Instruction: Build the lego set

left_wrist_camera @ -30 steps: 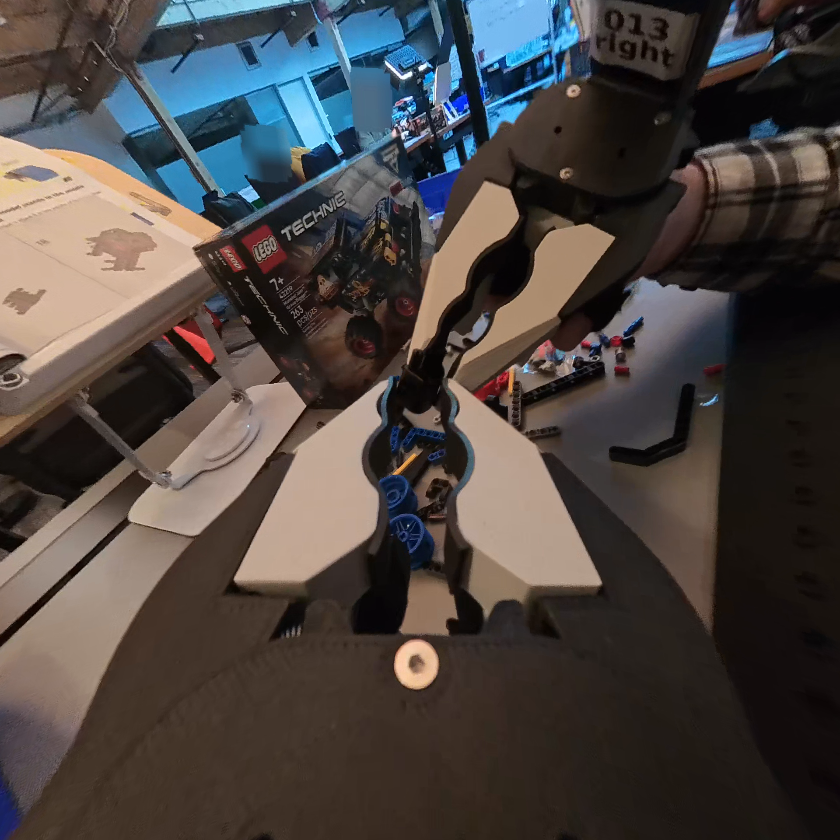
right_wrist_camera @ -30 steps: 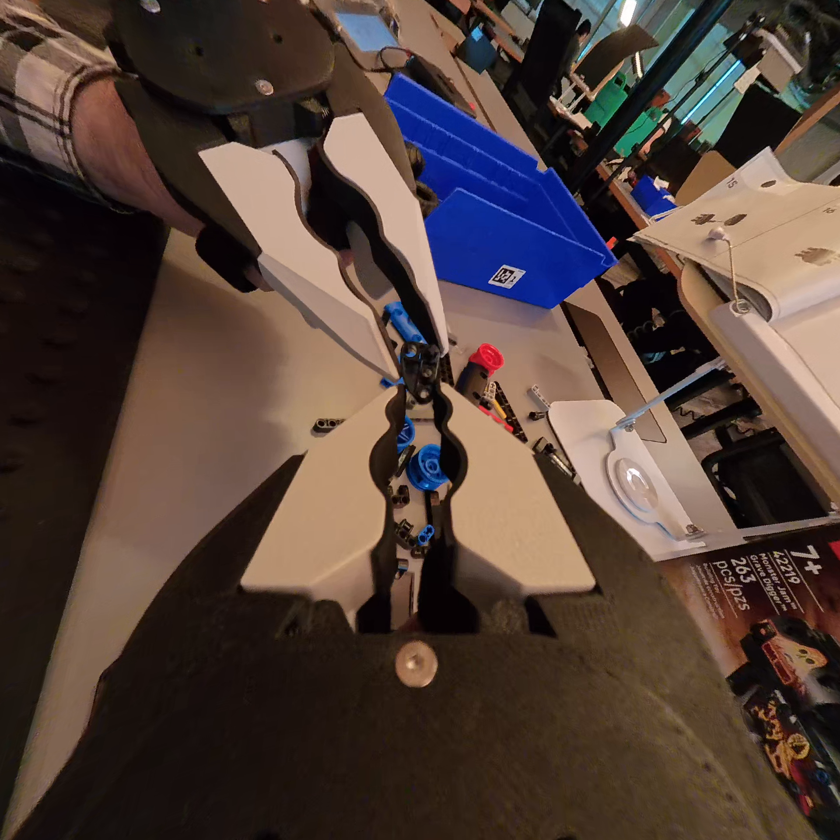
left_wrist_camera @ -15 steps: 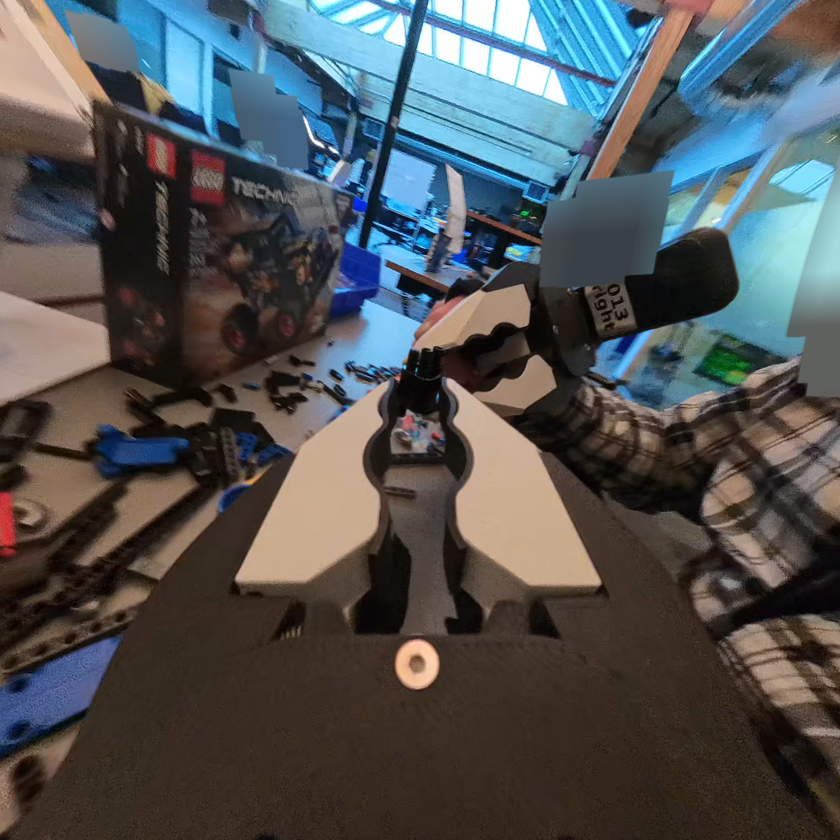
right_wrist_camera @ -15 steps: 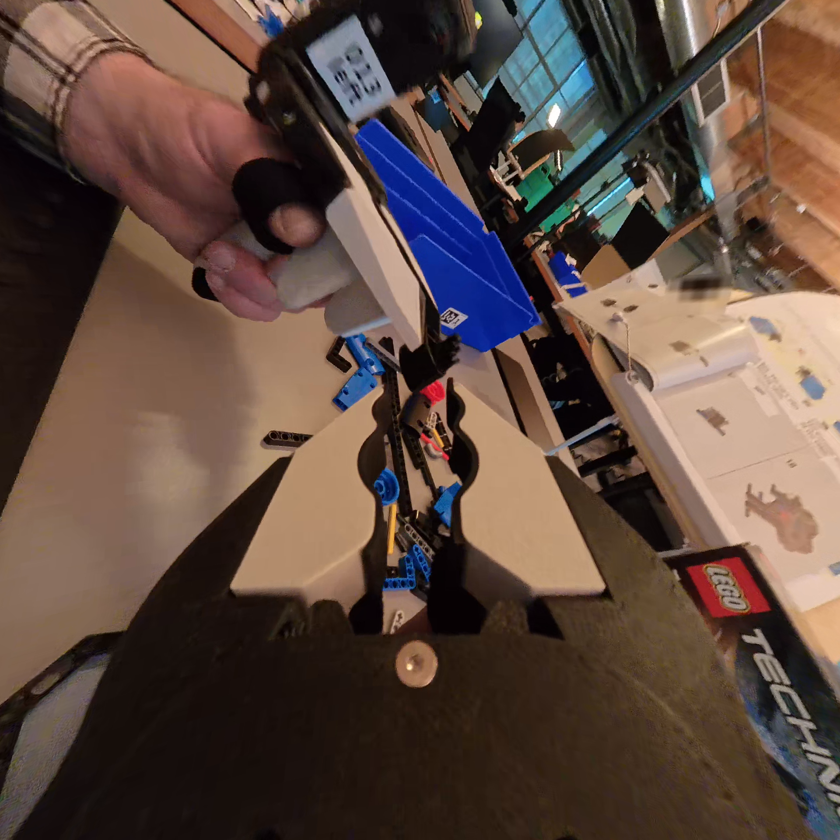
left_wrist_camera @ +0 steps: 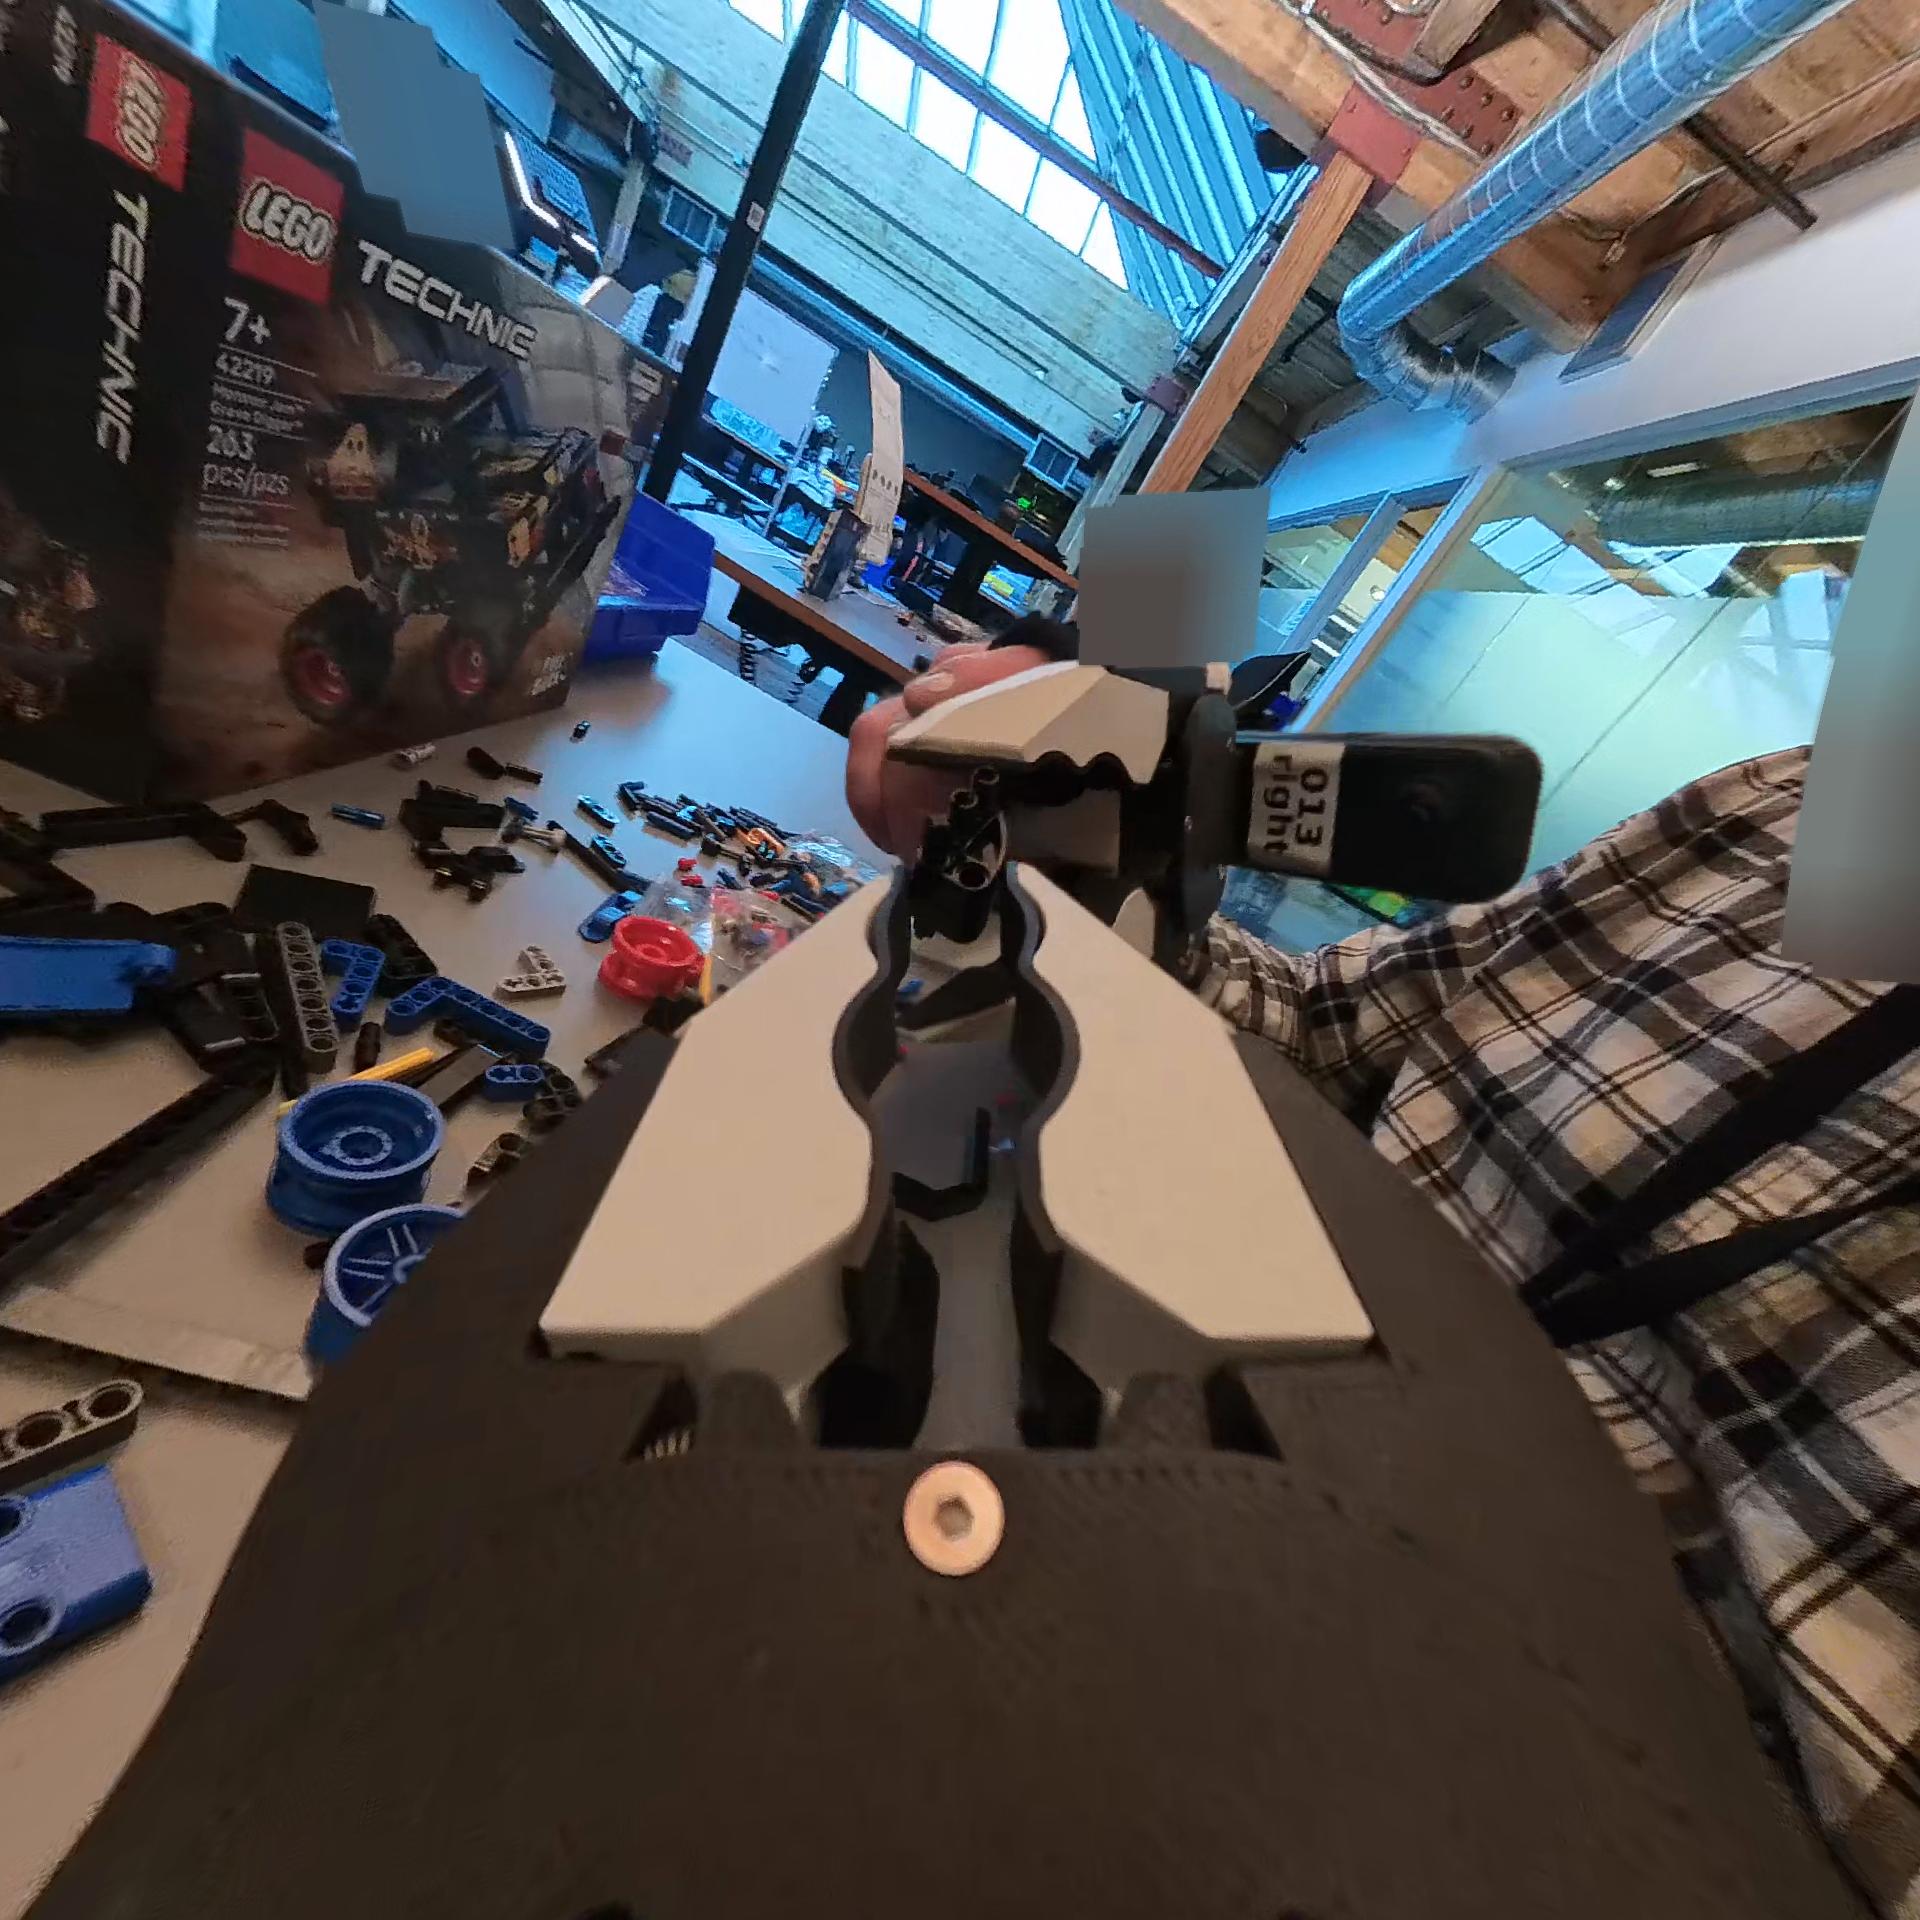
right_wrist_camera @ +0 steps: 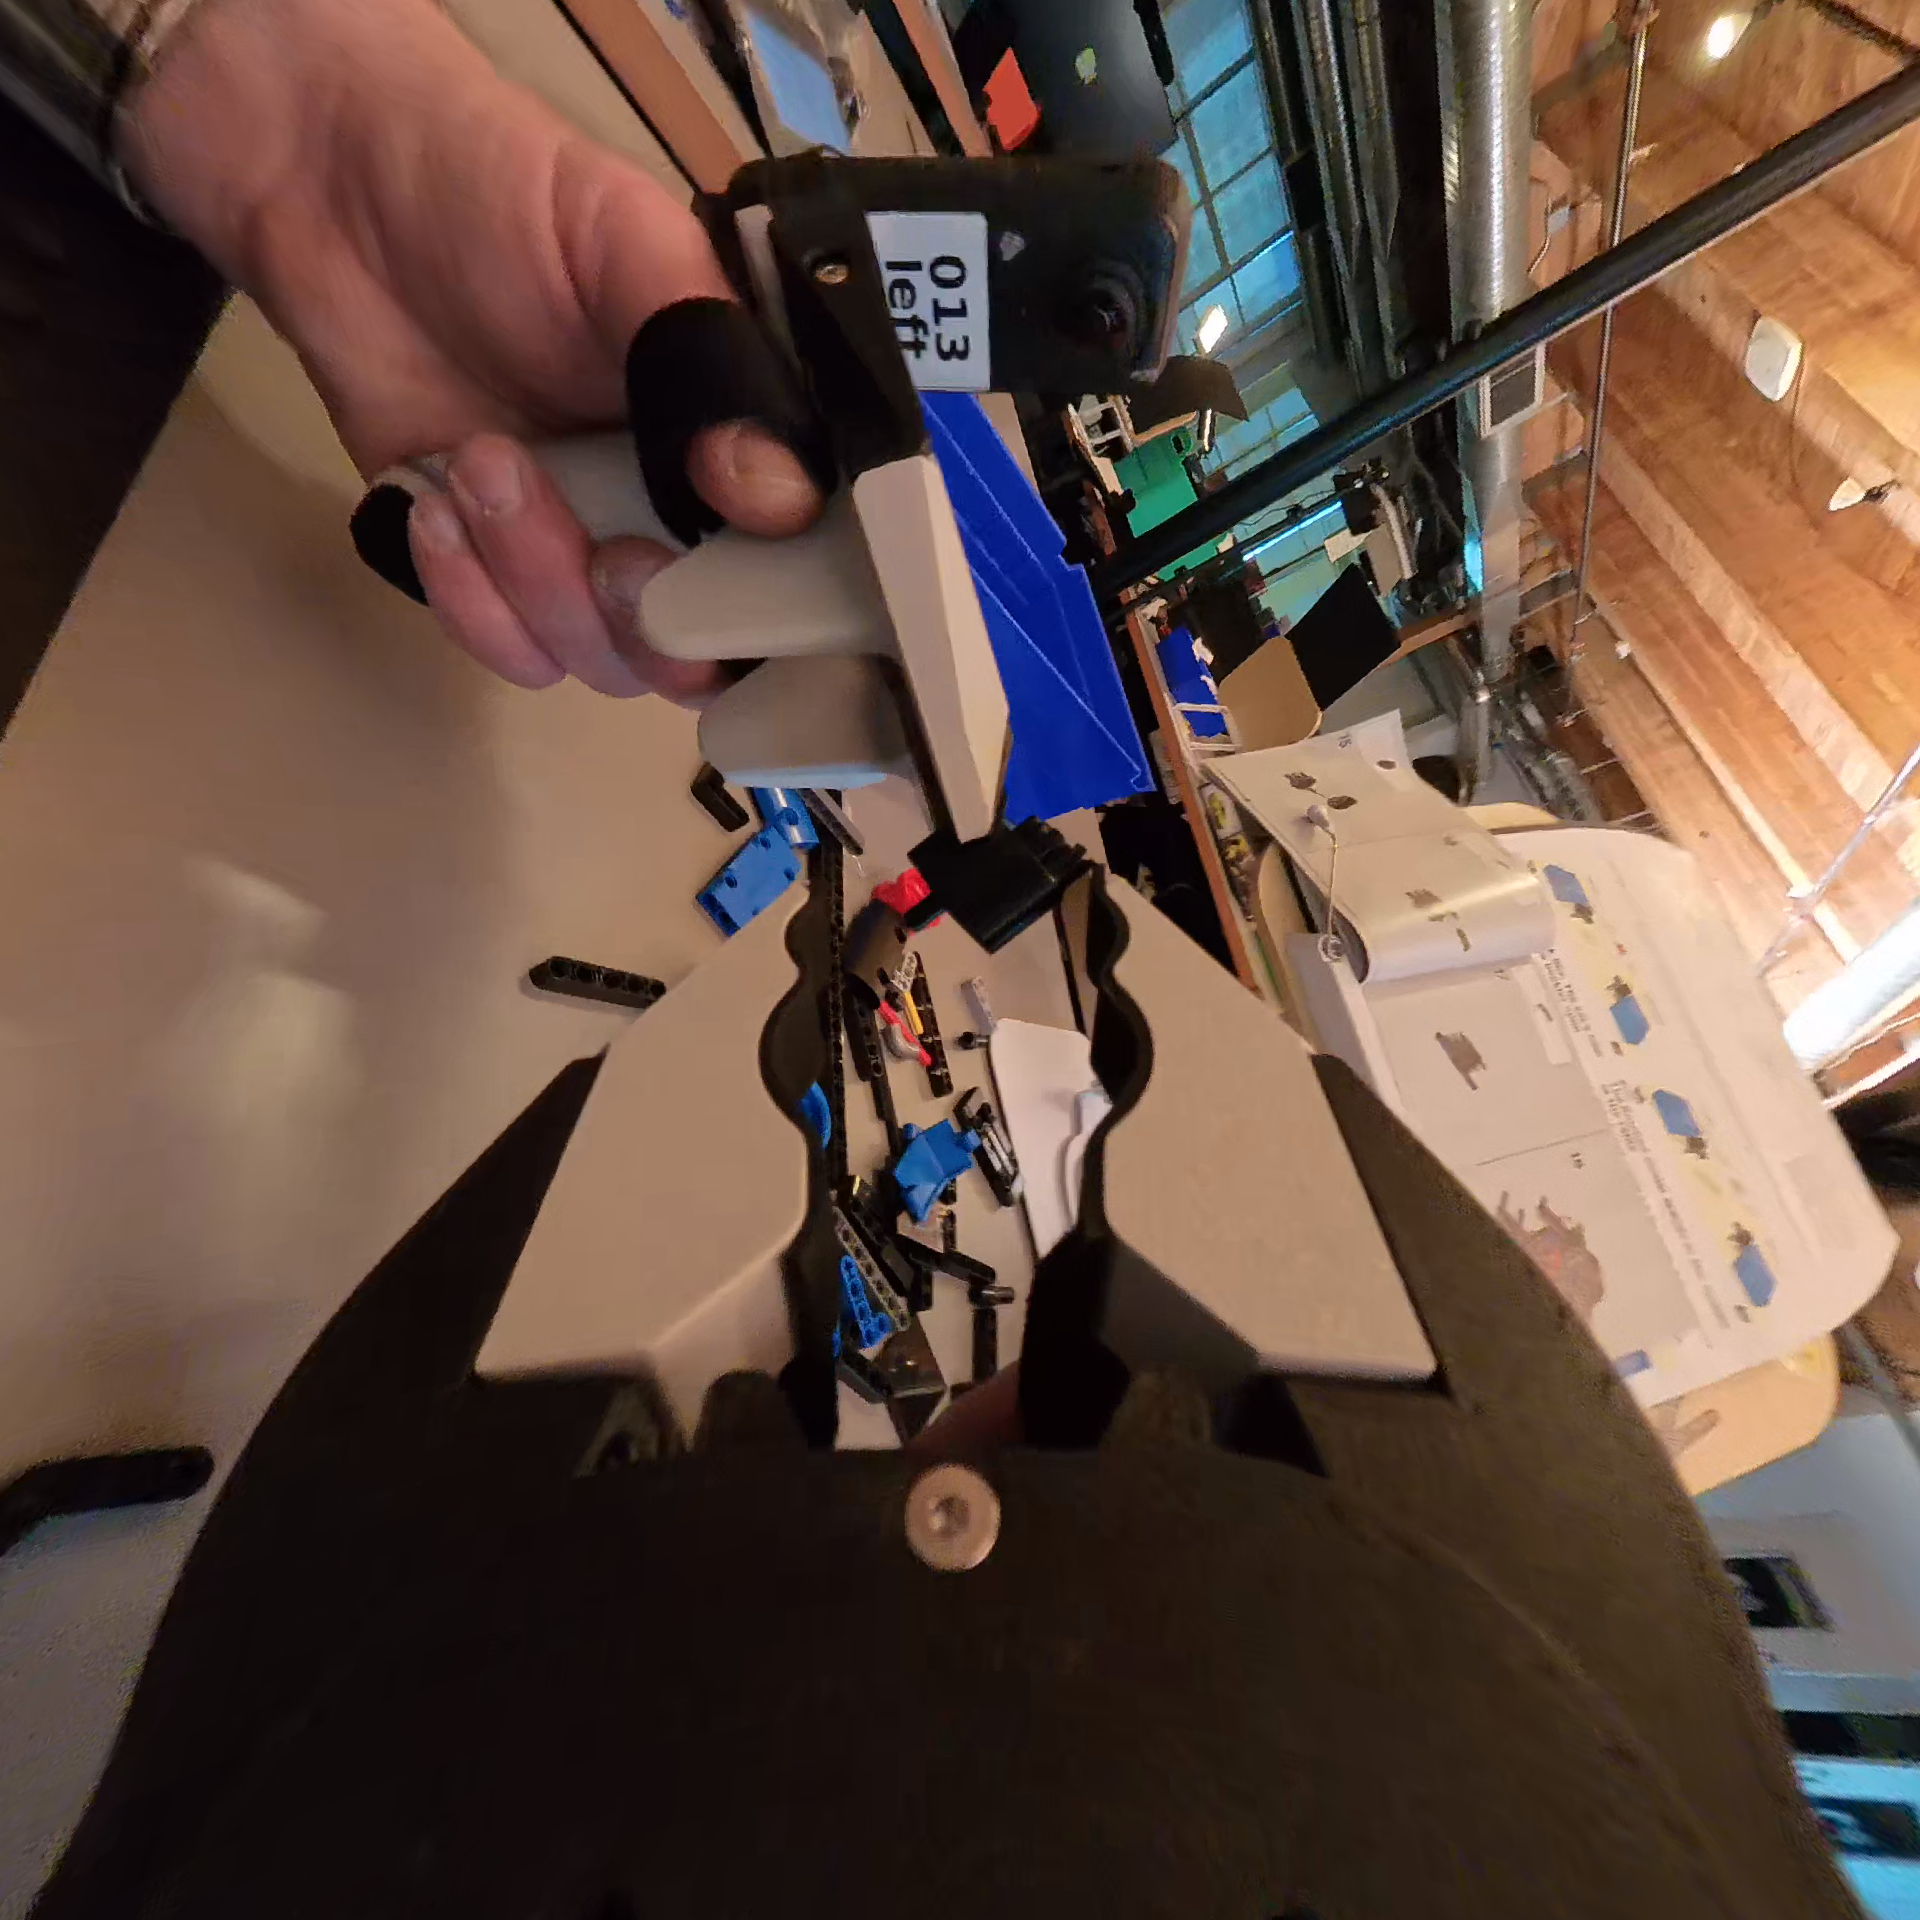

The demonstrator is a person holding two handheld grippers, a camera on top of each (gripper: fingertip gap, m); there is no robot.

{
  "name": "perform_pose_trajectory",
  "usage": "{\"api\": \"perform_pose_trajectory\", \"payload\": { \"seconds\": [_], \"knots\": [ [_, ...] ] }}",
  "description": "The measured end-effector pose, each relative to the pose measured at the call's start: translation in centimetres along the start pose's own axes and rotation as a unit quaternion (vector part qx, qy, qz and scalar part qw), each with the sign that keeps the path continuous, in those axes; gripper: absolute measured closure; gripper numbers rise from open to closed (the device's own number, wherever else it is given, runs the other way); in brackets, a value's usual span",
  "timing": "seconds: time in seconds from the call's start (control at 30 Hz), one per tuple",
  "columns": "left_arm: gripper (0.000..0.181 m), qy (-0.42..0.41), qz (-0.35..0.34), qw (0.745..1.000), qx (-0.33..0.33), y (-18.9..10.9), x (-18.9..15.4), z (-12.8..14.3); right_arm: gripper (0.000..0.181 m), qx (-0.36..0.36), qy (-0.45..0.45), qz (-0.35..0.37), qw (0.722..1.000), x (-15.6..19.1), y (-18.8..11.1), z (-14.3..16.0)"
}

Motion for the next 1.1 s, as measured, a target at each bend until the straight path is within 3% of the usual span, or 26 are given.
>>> {"api": "perform_pose_trajectory", "payload": {
  "seconds": [0.13,0.2,0.37,0.4,0.5,0.67,0.77,1.0,1.1],
  "knots": [
    [0.167,-0.020,0.013,0.999,0.021,0.2,-0.1,0.7,0.133,0.010,-0.035,0.006,0.999,0.1,-0.1,-0.1],
    [0.167,-0.022,0.017,0.999,0.030,0.3,-0.2,1.0,0.144,0.018,-0.047,0.006,0.999,0.3,-0.1,0.0],
    [0.166,-0.032,0.015,0.999,0.024,0.3,0.0,0.9,0.146,0.020,-0.014,-0.012,1.000,0.3,-0.2,0.1],
    [0.159,-0.025,0.001,0.999,0.023,0.3,0.4,0.8,0.146,0.020,-0.001,-0.016,1.000,0.2,-0.1,0.3],
    [0.128,0.049,-0.080,0.996,0.007,-0.2,1.5,-0.1,0.145,0.030,0.096,-0.049,0.994,0.0,0.0,1.2],
    [0.143,0.234,-0.154,0.958,0.057,0.2,0.8,0.3,0.146,0.041,0.222,-0.118,0.967,0.4,-0.3,2.8],
    [0.150,0.290,-0.178,0.935,0.100,0.6,1.0,1.3,0.146,0.042,0.224,-0.141,0.963,1.1,-0.4,2.8],
    [0.151,0.329,-0.190,0.915,0.139,1.3,1.0,2.5,0.146,0.080,0.189,-0.141,0.969,1.9,0.1,3.2],
    [0.154,0.368,-0.217,0.891,0.154,1.4,1.3,2.7,0.146,0.107,0.165,-0.133,0.971,2.2,0.5,3.6]
  ]
}}
Point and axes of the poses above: each gripper's, where its closed fingertips meet, y out along the fingers, z out of its underside, x = y × z across the jaws, the point moved 3 cm from there along -y, back along the fingers
